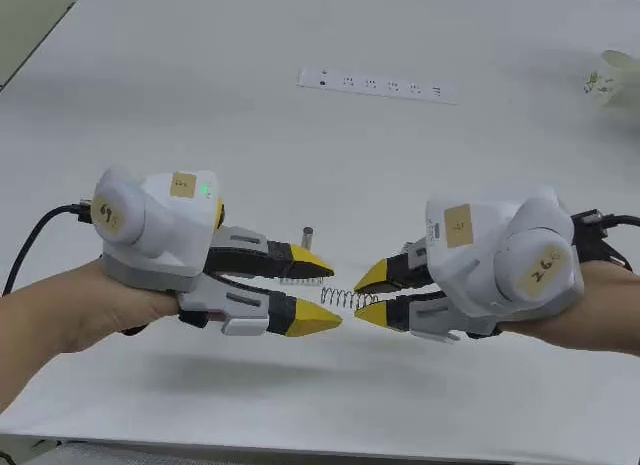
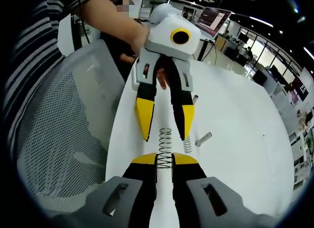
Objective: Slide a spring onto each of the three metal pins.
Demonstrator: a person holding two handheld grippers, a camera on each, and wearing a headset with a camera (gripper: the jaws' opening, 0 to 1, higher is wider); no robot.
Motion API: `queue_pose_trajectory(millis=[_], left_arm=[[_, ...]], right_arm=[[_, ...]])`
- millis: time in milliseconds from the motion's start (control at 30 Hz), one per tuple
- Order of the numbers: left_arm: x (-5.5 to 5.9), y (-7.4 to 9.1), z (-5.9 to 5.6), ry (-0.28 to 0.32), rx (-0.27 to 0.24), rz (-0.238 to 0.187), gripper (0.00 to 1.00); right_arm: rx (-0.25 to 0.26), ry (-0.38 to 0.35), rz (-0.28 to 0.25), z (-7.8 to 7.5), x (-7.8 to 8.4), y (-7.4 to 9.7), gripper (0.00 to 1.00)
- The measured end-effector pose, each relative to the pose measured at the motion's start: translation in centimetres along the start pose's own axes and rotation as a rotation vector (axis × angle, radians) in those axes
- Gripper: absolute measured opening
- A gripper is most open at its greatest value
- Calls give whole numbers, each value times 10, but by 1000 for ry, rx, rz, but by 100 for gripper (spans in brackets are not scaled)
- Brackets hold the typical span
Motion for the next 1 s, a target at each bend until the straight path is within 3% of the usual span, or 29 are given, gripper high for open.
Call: queue_pose_trajectory(millis=[400,1000], left_arm=[[0,-6,-3,-16,5,-3,7],[0,-8,-4,-25,26,-5,3]], right_arm=[[-10,-3,-11,1,-1,2,8],[-22,-25,-22,1,-1,2,8]])
Point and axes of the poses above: the centre of the closed fingertips' face, and the gripper's own axes: y roughly backward along the fingers, z roughly to its left, x roughly out of its underside, the point moved 2 cm from there along y, roughly backward along the fingers, and after that the axes turned 12 degrees about z, right-handed, at the moved point
